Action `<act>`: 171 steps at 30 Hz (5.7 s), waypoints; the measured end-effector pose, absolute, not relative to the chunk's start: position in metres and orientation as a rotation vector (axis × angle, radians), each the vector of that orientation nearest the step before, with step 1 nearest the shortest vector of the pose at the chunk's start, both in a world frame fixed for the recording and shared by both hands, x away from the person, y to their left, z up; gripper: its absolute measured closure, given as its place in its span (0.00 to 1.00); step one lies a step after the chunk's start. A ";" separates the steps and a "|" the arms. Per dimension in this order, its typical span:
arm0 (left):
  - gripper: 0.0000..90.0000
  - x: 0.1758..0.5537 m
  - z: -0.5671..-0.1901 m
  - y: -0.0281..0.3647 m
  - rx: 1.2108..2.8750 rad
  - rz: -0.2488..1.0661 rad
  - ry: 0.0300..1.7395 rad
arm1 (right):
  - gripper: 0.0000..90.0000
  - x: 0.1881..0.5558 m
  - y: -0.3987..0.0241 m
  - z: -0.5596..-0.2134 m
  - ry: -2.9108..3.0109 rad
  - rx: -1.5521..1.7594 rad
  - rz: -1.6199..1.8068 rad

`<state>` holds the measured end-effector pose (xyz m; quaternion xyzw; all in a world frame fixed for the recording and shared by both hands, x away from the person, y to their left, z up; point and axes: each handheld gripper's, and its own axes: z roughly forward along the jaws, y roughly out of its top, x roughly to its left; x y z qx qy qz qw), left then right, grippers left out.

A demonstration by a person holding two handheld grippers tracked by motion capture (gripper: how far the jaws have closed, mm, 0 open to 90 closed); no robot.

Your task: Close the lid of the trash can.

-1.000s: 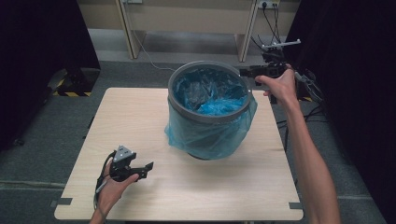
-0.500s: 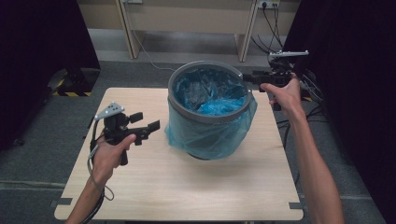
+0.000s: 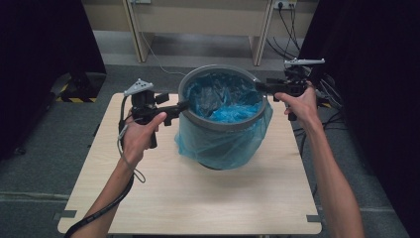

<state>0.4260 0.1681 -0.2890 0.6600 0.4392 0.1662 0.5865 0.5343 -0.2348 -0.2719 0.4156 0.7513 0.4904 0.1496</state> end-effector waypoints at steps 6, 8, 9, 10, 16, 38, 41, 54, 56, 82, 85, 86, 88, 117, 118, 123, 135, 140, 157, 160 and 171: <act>0.16 0.428 -0.293 0.167 1.562 0.402 1.031 | 0.44 0.535 -0.237 -0.276 2.149 1.197 1.450; 0.16 0.428 -0.294 0.167 1.578 0.416 1.030 | 0.44 0.535 -0.238 -0.276 2.149 1.199 1.461; 0.16 0.428 -0.295 0.167 1.585 0.422 1.031 | 0.44 0.535 -0.238 -0.277 2.148 1.198 1.468; 0.16 0.428 -0.296 0.166 1.586 0.428 1.030 | 0.44 0.535 -0.239 -0.278 2.147 1.195 1.477; 0.16 0.427 -0.302 0.168 1.564 0.407 1.035 | 0.44 0.535 -0.241 -0.285 2.132 1.191 1.546; 0.17 0.401 -0.295 0.189 1.532 0.431 0.989 | 0.37 0.526 -0.265 -0.271 2.029 1.255 1.599; 0.17 0.397 -0.297 0.192 1.526 0.425 0.984 | 0.37 0.525 -0.271 -0.272 2.013 1.268 1.594; 0.16 0.383 -0.322 0.197 1.561 0.416 0.965 | 0.34 0.518 -0.288 -0.286 2.001 1.303 1.543; 0.16 0.382 -0.327 0.198 1.569 0.413 0.966 | 0.33 0.516 -0.289 -0.290 2.000 1.303 1.529; 0.16 0.368 -0.400 0.214 1.644 0.396 1.011 | 0.25 0.481 -0.307 -0.347 1.953 1.353 1.460; 0.16 0.365 -0.408 0.216 1.653 0.406 1.013 | 0.25 0.475 -0.307 -0.353 1.951 1.350 1.449; 0.16 0.365 -0.410 0.216 1.655 0.408 1.014 | 0.24 0.473 -0.307 -0.356 1.953 1.346 1.439; 0.16 0.364 -0.416 0.217 1.662 0.411 1.019 | 0.24 0.470 -0.306 -0.359 1.958 1.343 1.433; 0.16 0.350 -0.497 0.234 1.867 0.404 1.115 | 0.24 0.421 -0.264 -0.438 2.044 1.280 1.254; 0.16 0.350 -0.497 0.234 1.874 0.403 1.115 | 0.24 0.420 -0.264 -0.441 2.048 1.278 1.248; 0.16 0.348 -0.501 0.236 1.896 0.407 1.128 | 0.24 0.415 -0.261 -0.454 2.051 1.301 1.228; 0.17 0.344 -0.513 0.238 2.001 0.437 1.132 | 0.24 0.400 -0.260 -0.483 2.124 1.288 1.139; 0.17 0.340 -0.522 0.242 2.025 0.443 1.146 | 0.24 0.392 -0.258 -0.491 2.167 1.280 1.112; 0.16 0.330 -0.523 0.248 2.027 0.513 1.205 | 0.20 0.370 -0.256 -0.510 2.253 1.309 0.975; 0.16 0.330 -0.523 0.248 2.027 0.513 1.206 | 0.19 0.367 -0.256 -0.514 2.243 1.277 0.960; 0.16 0.330 -0.523 0.248 2.025 0.515 1.210 | 0.17 0.362 -0.256 -0.515 2.241 1.286 0.951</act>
